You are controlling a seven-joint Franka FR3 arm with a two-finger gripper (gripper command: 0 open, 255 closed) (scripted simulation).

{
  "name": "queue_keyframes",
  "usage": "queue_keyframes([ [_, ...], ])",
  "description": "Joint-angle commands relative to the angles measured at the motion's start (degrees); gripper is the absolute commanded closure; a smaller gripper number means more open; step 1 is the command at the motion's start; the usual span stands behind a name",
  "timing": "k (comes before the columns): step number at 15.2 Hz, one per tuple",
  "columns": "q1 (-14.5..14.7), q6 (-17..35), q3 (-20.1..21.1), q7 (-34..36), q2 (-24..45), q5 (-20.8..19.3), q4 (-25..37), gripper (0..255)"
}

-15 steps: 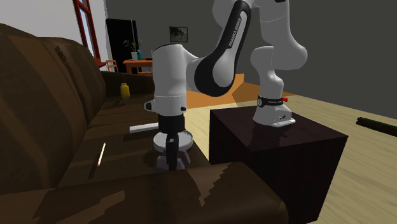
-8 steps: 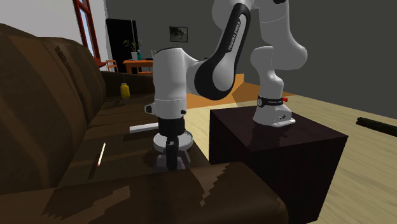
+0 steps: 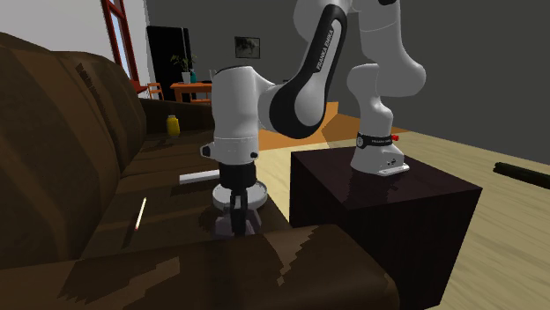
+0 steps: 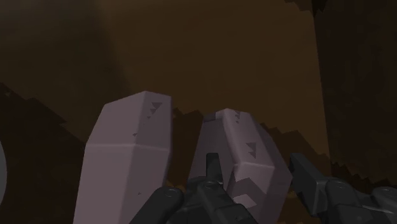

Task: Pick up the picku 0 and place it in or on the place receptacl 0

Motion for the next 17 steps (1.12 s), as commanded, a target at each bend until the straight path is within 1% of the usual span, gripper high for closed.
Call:
queue_keyframes([
  [1, -0.01, -0.03, -0.03, 0.01, 0.09, -0.01, -0.08, 255],
  [4, -0.02, -0.09, -0.05, 0.01, 0.02, -0.03, -0.09, 255],
  [17, 1.19, -7.25, -1.85, 2.54, -7.97, -2.51, -0.84, 255],
])
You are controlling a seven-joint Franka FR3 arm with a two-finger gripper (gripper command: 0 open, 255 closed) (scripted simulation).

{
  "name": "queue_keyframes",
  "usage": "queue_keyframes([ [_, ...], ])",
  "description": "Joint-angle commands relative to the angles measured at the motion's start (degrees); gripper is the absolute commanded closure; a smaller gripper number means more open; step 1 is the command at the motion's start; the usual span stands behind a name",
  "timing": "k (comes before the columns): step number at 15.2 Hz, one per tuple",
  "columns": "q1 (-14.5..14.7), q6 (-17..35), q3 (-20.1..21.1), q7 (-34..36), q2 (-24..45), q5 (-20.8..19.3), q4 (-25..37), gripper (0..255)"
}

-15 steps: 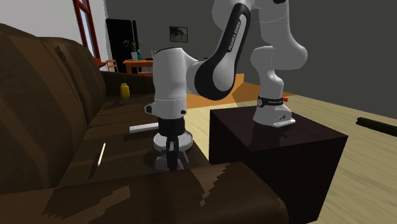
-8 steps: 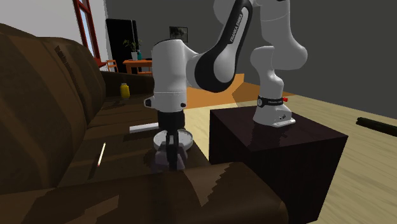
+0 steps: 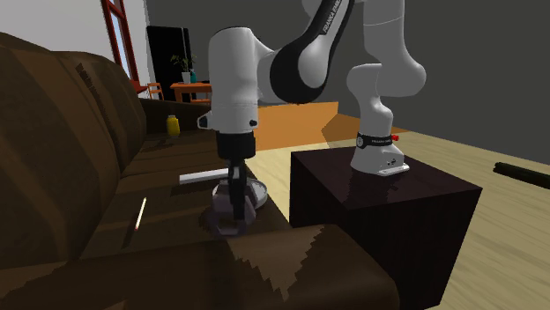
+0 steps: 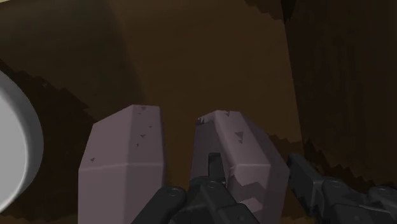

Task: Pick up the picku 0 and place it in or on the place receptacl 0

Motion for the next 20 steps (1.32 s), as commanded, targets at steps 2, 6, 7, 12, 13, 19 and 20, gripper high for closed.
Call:
queue_keyframes([
  [2, 0.24, -1.87, -0.37, 0.65, -1.7, -0.64, 0.2, 255],
  [6, 0.47, -4.07, -0.74, 1.36, -3.68, -1.36, 0.47, 255],
  [7, -0.27, -3.88, -1.01, 0.16, -4.89, -1.2, -1.07, 255],
  [12, -3.97, -3.55, -2.74, -5.96, -10.48, -0.61, -7.75, 255],
  [13, -4.71, -3.6, -3.18, -7.21, -11.5, -0.55, -8.89, 255],
  [19, -9.18, -4.57, -6.31, -14.79, -16.93, -0.65, -14.35, 255],
  [20, -9.92, -4.84, -6.93, -16.06, -17.7, -0.75, -15.03, 255],
])
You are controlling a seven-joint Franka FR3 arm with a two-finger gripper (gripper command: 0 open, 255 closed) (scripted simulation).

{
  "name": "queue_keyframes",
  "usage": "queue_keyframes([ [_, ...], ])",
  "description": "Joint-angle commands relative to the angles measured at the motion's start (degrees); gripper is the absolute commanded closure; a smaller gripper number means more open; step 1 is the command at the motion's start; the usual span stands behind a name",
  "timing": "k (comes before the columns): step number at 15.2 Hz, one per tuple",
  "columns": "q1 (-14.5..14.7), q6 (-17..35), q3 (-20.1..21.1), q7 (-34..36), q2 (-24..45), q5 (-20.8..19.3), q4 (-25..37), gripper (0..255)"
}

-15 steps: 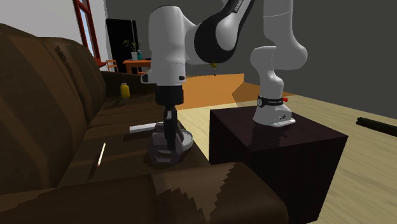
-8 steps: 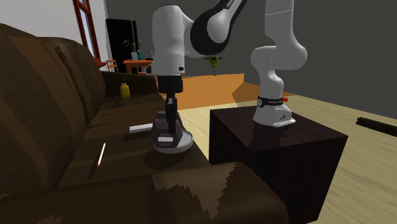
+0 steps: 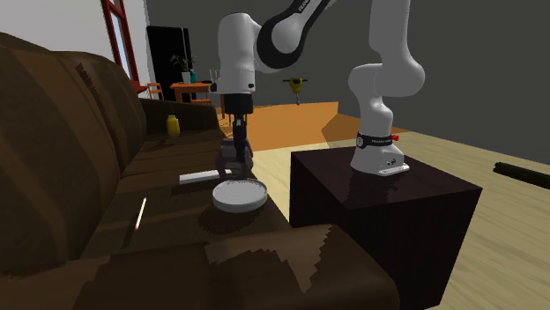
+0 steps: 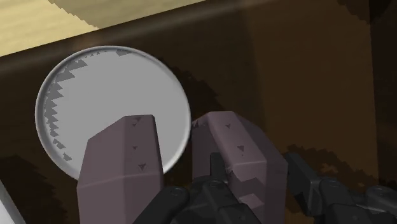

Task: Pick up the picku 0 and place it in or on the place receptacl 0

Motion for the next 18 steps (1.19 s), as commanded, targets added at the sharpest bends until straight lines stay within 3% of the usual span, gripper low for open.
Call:
queue_keyframes([
  [1, -1.56, -1.02, -1.27, -2.63, -1.47, -0.29, -0.77, 255],
  [5, -4.42, -2.35, -3.76, -7.42, -3.84, -0.89, -2.48, 255],
  [18, -5.07, 6.48, -2.18, -13.0, 4.57, 5.63, -3.72, 255],
])
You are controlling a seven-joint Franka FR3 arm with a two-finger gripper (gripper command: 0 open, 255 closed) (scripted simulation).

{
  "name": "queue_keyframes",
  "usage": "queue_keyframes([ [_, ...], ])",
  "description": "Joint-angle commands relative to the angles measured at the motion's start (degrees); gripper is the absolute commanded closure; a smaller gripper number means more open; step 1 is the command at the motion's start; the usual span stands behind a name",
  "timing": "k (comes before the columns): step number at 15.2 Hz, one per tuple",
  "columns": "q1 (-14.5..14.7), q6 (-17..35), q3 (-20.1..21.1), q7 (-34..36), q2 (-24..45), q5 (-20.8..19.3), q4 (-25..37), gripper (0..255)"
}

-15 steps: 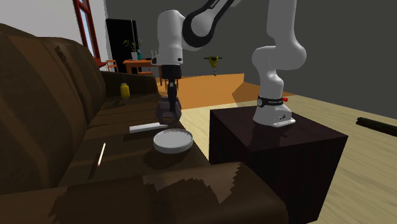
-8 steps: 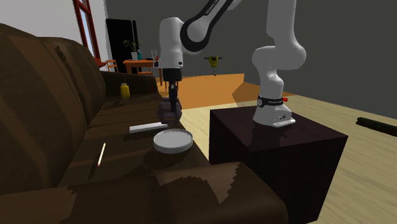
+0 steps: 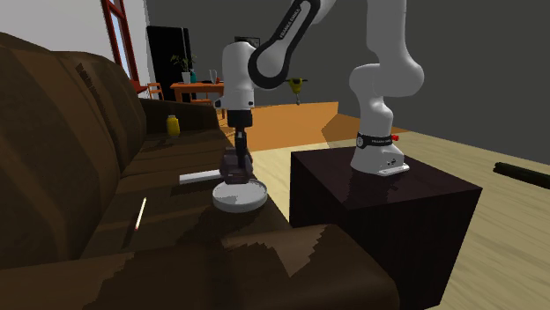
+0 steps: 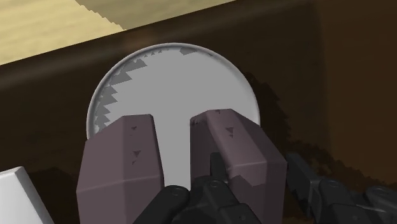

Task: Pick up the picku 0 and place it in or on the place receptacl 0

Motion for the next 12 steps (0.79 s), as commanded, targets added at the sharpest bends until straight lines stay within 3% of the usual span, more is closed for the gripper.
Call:
queue_keyframes([
  [1, -0.24, 1.14, 0.34, -0.94, 1.28, 1.05, 0.07, 255],
  [7, -1.19, 4.76, 1.91, -3.92, 5.58, 4.56, 0.4, 255],
  [12, -1.2, 4.76, 1.92, -3.91, 5.58, 4.55, 0.4, 255],
])
